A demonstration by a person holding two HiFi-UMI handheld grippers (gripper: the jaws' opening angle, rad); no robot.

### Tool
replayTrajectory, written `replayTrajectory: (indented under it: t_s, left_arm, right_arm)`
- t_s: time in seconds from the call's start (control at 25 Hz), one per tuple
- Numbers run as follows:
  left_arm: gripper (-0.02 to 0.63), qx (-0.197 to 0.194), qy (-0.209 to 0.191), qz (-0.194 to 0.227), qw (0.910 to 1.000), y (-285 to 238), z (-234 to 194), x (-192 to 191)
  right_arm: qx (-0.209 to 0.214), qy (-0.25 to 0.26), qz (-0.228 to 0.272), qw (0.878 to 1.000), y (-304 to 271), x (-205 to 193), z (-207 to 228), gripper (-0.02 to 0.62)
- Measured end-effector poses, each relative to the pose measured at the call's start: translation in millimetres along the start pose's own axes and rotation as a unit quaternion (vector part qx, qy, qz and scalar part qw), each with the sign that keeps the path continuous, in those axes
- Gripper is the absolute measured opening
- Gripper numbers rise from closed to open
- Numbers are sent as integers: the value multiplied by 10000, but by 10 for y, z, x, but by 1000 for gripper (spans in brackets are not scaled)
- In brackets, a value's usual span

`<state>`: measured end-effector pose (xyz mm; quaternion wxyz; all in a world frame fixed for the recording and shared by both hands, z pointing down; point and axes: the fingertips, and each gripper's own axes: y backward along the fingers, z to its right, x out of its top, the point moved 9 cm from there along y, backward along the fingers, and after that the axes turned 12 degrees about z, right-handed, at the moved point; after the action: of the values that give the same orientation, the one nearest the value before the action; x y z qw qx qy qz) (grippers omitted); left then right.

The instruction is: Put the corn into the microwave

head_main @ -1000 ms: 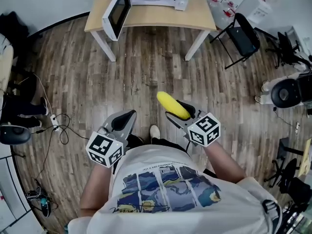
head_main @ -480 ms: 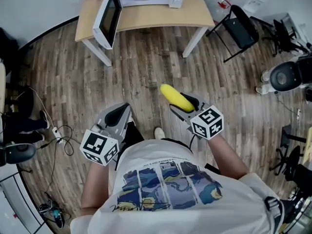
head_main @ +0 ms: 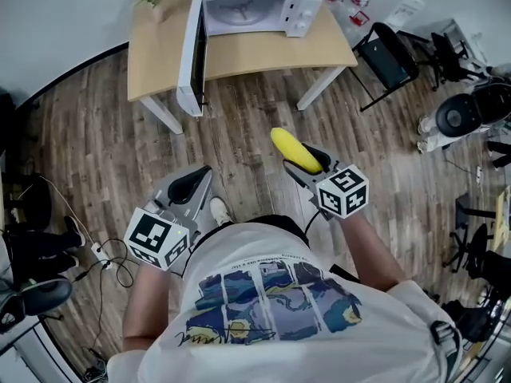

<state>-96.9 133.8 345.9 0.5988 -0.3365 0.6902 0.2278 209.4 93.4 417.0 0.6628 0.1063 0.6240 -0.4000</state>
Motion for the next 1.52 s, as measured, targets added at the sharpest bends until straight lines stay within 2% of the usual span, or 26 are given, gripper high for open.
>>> replayTrajectory:
  t_s: [0.28, 0.52, 1.0, 1.24, 1.52]
  left_arm:
    - [8, -89, 143, -20, 9999, 153, -694, 17]
    - [8, 52, 200, 110, 9997, 0, -1031, 131]
    - [8, 763, 111, 144, 9969, -758, -1748, 542]
    - [8, 1076, 64, 136, 9941, -1079, -1956, 706]
    - [8, 1523, 87, 160, 9882, -1291, -2124, 720]
  right_arm:
    - [-475, -11, 12, 9989, -672, 240, 187, 256]
    - [-659, 239, -106, 9975, -1166, 514, 683, 256]
    - [-446, 565, -285, 9970, -2598, 1012, 1989, 256]
    - [-360, 708, -436, 9959, -3260, 1107, 2524, 256]
    - [-354, 858, -550, 9942, -3898, 1164, 3003, 256]
